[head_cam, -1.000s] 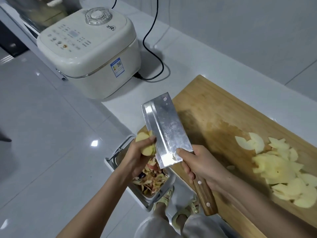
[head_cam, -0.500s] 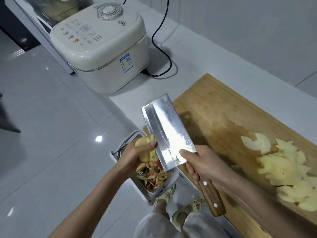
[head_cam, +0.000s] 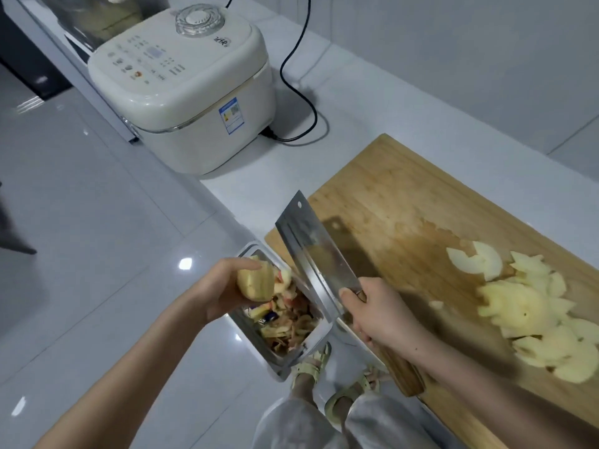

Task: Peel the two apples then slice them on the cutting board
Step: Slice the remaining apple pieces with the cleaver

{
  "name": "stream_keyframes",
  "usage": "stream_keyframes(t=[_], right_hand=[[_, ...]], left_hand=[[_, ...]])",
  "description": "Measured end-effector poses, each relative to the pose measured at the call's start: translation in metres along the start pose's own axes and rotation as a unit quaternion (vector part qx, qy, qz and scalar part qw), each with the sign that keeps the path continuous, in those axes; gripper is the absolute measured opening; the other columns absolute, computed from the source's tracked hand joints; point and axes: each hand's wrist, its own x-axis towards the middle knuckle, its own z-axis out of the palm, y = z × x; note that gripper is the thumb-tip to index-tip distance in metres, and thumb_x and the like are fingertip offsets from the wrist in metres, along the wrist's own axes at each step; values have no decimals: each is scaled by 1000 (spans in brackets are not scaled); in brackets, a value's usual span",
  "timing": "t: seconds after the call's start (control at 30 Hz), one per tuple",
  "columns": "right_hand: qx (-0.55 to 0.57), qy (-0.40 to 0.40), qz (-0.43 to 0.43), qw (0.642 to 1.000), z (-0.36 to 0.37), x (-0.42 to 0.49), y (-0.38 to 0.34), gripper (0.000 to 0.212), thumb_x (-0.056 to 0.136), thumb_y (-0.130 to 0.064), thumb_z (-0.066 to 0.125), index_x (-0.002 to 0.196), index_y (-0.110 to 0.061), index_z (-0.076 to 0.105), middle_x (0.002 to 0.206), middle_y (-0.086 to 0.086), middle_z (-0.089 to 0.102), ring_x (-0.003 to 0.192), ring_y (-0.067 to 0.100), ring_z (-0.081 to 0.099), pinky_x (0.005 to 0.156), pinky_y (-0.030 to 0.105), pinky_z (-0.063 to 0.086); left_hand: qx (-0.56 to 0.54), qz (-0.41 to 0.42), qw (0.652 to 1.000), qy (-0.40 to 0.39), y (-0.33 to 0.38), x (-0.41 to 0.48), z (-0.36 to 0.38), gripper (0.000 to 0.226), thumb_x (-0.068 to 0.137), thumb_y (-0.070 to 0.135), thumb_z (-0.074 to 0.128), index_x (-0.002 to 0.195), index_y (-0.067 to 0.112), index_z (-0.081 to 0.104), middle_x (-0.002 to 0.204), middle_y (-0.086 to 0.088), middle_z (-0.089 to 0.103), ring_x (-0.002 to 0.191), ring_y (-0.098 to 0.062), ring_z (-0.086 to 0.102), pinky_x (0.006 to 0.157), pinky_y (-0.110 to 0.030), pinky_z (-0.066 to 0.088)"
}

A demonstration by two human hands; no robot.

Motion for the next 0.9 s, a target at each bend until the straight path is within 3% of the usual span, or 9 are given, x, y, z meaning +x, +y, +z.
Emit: stream_keyframes(t=[0.1,0.17,0.2,0.3,0.43,0.5,0.67,0.8,0.9], right_hand=[[16,48,26,998,-19,-4,12,32,97,-26,44,88,3,54,61,10,53,40,11,49,38,16,38],[26,90,49,994,-32,-8,24,29,98,-26,44,86,-1,55,60,8,53,42,10,51,40,16,40],[31,111,61,991,-37,-9,30,28,97,-25,44,83,-3,54,59,7,54,42,11,52,41,19,42],[24,176,96,979,-52,-14,51,31,97,-24,46,69,-11,48,54,5,54,41,11,51,41,24,41],[-8,247,130,960,-67,-18,72,37,95,-22,48,60,-13,43,53,4,50,49,19,54,47,32,44],[-16,268,151,951,-73,-21,79,37,94,-23,48,59,-13,43,54,2,46,49,18,50,46,30,37],[29,285,172,942,-77,-25,91,33,94,-25,47,63,-14,48,55,2,49,48,20,53,45,28,39],[-44,285,157,945,-79,-29,86,38,96,-26,46,58,-23,38,53,-7,42,46,4,41,42,15,23],[-58,270,144,950,-76,-29,82,36,97,-28,44,61,-24,40,54,-8,43,46,4,43,41,16,26]], left_hand=[[11,12,997,-75,16,14,26,55,63,18,65,115,4,56,106,-17,63,91,-30,61,80,-40,49],[127,64,987,-76,24,29,53,60,65,18,79,120,10,54,106,-10,63,90,-26,62,74,-33,48],[238,121,962,-53,27,39,69,60,66,22,84,118,13,55,106,-6,63,92,-23,61,74,-30,47],[517,308,799,-18,27,77,118,72,59,44,86,120,20,56,113,-2,56,105,-21,55,87,-33,45],[666,395,632,-46,19,105,180,85,62,46,82,134,23,44,129,-3,44,119,-25,42,99,-34,32],[707,402,581,-38,14,116,200,90,63,51,79,137,21,38,134,-2,40,124,-28,38,102,-37,32],[703,381,600,-15,4,120,216,92,64,62,74,136,18,39,138,-4,39,126,-27,33,106,-36,27],[617,413,667,-67,11,118,199,78,70,48,77,135,16,46,132,-6,44,123,-26,41,102,-32,32],[584,489,636,-124,18,120,187,63,69,52,65,121,15,62,122,-9,55,115,-30,51,98,-36,40]])
